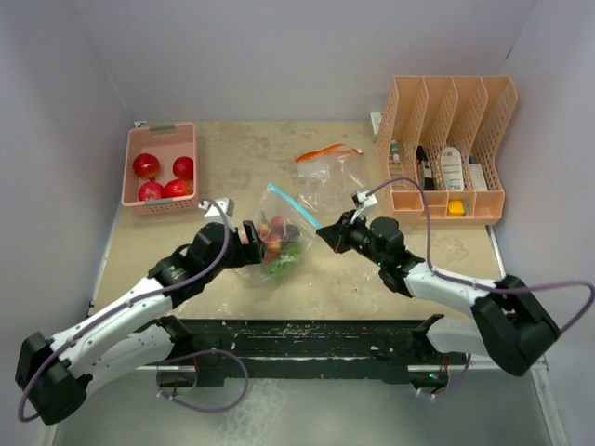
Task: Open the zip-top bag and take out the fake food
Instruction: Adjust the zipper food storage bag at the center of the board.
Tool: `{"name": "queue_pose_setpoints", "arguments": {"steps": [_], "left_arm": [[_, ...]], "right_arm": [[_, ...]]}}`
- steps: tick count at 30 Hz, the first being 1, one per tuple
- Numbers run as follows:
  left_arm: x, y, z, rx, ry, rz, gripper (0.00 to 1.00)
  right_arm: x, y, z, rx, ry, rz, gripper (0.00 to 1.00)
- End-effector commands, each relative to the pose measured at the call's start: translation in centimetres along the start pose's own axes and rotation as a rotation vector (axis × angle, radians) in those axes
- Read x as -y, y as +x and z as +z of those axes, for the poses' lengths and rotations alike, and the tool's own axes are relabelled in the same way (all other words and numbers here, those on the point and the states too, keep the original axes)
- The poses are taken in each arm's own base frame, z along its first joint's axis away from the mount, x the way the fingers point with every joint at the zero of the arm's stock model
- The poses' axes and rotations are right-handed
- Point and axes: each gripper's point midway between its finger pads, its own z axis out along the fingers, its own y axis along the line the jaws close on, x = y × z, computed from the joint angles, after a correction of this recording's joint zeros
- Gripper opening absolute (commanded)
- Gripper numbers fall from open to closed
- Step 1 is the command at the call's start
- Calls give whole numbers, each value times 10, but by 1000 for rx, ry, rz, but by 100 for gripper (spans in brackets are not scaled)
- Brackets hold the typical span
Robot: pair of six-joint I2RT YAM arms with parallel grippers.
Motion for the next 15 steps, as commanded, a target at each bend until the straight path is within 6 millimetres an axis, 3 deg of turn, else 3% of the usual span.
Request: {"name": "queue_pose_setpoints", "arguments": {"steps": [1, 4, 8, 12, 15], "left_arm": [[34, -78, -47, 238, 115, 38, 90], [50, -101, -62, 307, 175, 61, 93], [67, -123, -67, 359, 212, 108, 98], [79, -132, -66, 386, 248, 144, 99], [91, -143, -75, 435, 308, 182, 99]], "right_arm": [[-7, -64, -10, 73, 97, -198, 0], [-23, -103, -13, 123, 104, -243, 0], [-48, -137, -10, 140, 54, -293, 0], [-81, -146, -5, 108, -82, -300, 0], [-89, -138, -7, 91, -139, -287, 0]]}}
